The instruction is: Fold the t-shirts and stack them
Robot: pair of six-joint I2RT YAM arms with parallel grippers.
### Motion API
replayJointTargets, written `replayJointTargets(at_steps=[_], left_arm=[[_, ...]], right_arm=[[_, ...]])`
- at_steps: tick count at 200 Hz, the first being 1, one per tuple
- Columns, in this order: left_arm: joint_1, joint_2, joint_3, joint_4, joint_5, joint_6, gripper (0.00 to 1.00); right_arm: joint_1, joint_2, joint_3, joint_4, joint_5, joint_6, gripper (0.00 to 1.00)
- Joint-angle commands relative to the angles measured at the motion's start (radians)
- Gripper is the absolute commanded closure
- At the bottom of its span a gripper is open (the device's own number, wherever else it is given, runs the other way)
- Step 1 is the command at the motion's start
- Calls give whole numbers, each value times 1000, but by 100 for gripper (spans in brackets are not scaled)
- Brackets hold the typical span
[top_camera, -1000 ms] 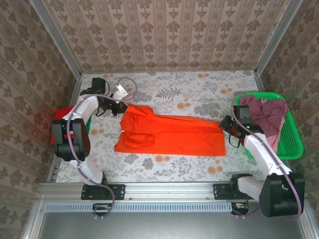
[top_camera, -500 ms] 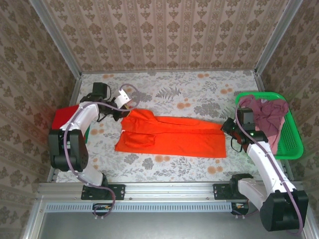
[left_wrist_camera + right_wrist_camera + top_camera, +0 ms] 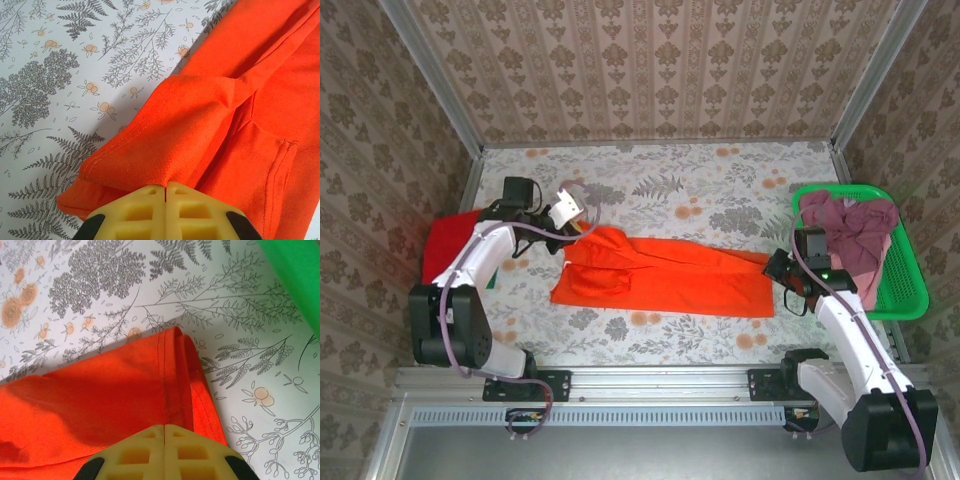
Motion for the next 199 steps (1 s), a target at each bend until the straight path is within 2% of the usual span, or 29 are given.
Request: replayJointTargets(at_steps=[1,51,126,169,179,199], left_arm=[[-13,-49,-33,13,9,-37,100],[-15,-115,-66,-66,7,-20,100],[-57,-229,-137,-177,69,35,100],[-45,-220,-154,-257,7,84,100],[-41,-214,-157,-271,-37,93,100],[-26,-197,-152,-297,-40,104,100]], right_arm=[[-8,12,11,-26,-45,-6,100],[-16,15,17,-46,-52,-1,100],[-47,15,11,-63,-80,2,100],[-48,-4,6,-104,-79,24,100],[-49,-15,3,-120,-76,30,100],[-53,-35,8,-164,-46,34,100]])
